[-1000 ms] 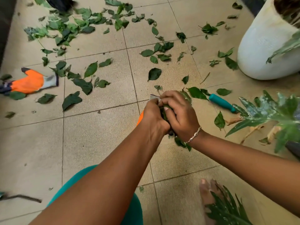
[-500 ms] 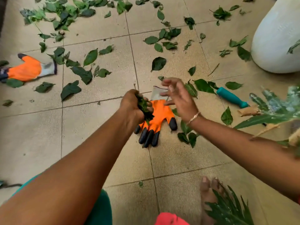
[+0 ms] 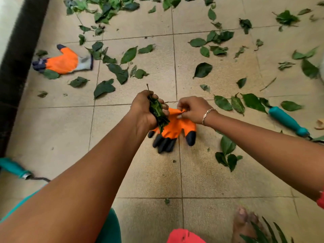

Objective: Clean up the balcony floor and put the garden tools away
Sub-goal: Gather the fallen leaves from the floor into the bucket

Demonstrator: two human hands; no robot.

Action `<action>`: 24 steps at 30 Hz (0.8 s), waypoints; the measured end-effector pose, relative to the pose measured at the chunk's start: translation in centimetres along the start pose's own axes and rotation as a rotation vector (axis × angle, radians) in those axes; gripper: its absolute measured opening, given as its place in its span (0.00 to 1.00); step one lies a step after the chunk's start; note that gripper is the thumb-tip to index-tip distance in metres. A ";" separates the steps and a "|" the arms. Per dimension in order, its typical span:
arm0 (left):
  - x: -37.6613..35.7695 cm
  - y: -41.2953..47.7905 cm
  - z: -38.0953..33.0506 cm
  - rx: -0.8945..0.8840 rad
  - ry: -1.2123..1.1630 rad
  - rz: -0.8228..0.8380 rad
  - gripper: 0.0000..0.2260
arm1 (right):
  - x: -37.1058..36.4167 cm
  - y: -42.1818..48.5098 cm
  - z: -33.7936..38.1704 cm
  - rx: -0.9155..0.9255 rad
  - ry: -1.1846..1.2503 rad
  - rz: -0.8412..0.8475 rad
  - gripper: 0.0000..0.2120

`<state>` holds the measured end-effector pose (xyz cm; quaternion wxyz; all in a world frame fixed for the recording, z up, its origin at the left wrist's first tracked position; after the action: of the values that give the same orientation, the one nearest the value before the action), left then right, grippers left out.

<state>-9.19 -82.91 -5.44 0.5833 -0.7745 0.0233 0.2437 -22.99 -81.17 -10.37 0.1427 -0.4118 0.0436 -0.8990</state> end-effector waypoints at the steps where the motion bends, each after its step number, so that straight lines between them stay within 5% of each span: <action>1: -0.2 -0.1 -0.3 -0.006 -0.008 0.010 0.17 | -0.2 -0.2 1.3 0.024 0.188 0.035 0.12; 4: -0.5 -0.3 -1.5 -0.041 -0.047 0.031 0.17 | -1.2 -0.6 2.2 0.024 0.522 0.095 0.08; 8: -0.4 -0.9 -3.1 -0.099 -0.099 0.043 0.19 | -1.3 -0.6 -2.7 -0.018 -0.235 0.124 0.17; 13: 0.3 -1.8 -4.5 -0.165 -0.112 0.045 0.20 | -5.1 -2.0 -3.2 0.112 -0.337 0.363 0.38; 20: 3.0 -1.6 -4.4 -0.183 -0.072 -0.038 0.18 | -6.7 0.7 -1.6 0.234 -0.398 0.209 0.32; 24: 4.6 -0.3 -4.0 -0.172 -0.160 -0.054 0.18 | -6.0 1.7 -0.8 0.318 -0.468 0.136 0.13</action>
<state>-3.60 -85.29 -6.21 0.5210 -0.8002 -0.0650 0.2900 -19.52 -81.07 -15.62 0.2716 -0.5767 -0.1045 -0.7634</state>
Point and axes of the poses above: each hand's wrist, its own y-axis towards the middle knuckle, its own x-axis out of the back of the hand, z = x × y, the point moved 3 cm from there along y, towards the middle knuckle, and after that the axes turned 12 degrees about x, right-handed, at the moved point
